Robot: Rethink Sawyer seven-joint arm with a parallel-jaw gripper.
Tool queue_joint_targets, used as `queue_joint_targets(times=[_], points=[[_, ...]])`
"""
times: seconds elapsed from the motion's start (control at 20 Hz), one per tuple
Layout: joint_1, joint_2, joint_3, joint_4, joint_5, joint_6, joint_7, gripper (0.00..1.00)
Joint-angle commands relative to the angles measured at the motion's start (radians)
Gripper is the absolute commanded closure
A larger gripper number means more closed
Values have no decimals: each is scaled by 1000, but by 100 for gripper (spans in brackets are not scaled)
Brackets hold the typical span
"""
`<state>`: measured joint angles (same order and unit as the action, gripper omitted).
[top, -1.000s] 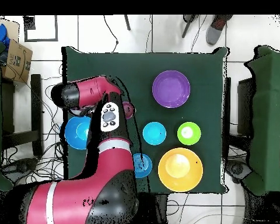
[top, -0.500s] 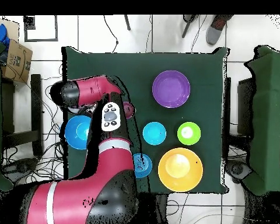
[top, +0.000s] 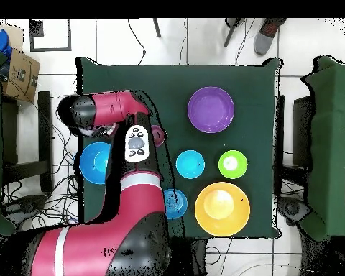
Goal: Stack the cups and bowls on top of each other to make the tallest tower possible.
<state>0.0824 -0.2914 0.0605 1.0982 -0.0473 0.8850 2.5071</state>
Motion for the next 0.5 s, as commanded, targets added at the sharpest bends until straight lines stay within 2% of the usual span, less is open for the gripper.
queue_joint_targets(times=[0.05, 0.5], points=[[-1, -90, 69, 47, 49, 57, 35, 100], [-27, -184, 61, 63, 85, 163, -18, 100]])
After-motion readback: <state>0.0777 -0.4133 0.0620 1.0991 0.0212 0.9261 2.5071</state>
